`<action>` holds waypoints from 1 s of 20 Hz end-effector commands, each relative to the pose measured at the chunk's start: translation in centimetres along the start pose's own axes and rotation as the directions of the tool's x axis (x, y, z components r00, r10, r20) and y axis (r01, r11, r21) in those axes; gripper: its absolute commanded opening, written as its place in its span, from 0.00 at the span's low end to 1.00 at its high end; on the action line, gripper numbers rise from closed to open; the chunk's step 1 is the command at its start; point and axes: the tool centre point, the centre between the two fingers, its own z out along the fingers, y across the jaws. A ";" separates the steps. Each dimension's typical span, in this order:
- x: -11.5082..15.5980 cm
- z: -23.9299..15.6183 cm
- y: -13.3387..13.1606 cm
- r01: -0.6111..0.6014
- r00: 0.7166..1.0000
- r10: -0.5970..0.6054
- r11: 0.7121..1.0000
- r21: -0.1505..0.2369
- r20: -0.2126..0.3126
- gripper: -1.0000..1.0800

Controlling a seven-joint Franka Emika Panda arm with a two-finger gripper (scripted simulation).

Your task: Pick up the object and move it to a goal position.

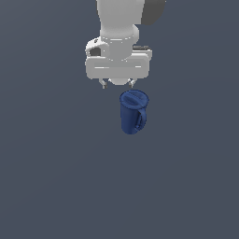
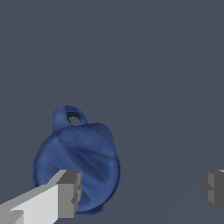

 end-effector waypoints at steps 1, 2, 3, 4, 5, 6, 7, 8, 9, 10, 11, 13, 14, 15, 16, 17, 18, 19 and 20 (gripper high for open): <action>0.0 0.0 0.0 0.000 1.000 0.000 1.000 0.000 0.000 0.62; 0.0 0.0 0.0 0.000 1.000 0.000 1.000 0.000 0.000 0.62; 0.0 0.1 0.0 0.001 1.000 -0.001 1.000 0.001 0.001 0.62; 0.0 0.2 0.0 0.003 1.000 -0.003 1.000 0.002 0.003 0.62; 0.0 0.3 -0.1 0.005 1.000 -0.005 1.000 0.003 0.005 0.62; 0.0 0.3 -0.1 0.006 1.000 -0.006 1.000 0.004 0.006 0.62; 0.0 0.4 -0.1 0.007 1.000 -0.007 1.000 0.005 0.007 0.62; 0.0 0.4 -0.1 0.007 1.000 -0.007 1.000 0.005 0.007 0.62; 0.0 0.4 -0.1 0.007 1.000 -0.007 1.000 0.005 0.007 0.62; 0.0 0.4 -0.1 0.007 1.000 -0.007 1.000 0.005 0.007 0.62; 0.0 0.4 -0.1 0.007 1.000 -0.007 1.000 0.005 0.008 0.62; 0.2 0.5 -0.2 0.009 1.000 -0.009 1.000 0.004 0.014 0.62; 0.3 0.5 -0.3 0.010 1.000 -0.010 1.000 0.004 0.018 0.62; 0.4 0.6 -0.4 0.012 1.000 -0.012 1.000 0.004 0.023 0.62; 0.5 0.7 -0.5 0.013 0.999 -0.013 1.000 0.004 0.029 0.62; 0.6 0.7 -0.6 0.015 0.999 -0.015 1.000 0.004 0.035 0.62; 0.8 0.8 -0.7 0.017 0.999 -0.017 1.000 0.003 0.043 0.62; 1.0 0.9 -0.8 0.019 0.999 -0.020 1.000 0.003 0.051 0.62; 1.2 1.1 -1.0 0.022 0.998 -0.022 1.000 0.003 0.060 0.62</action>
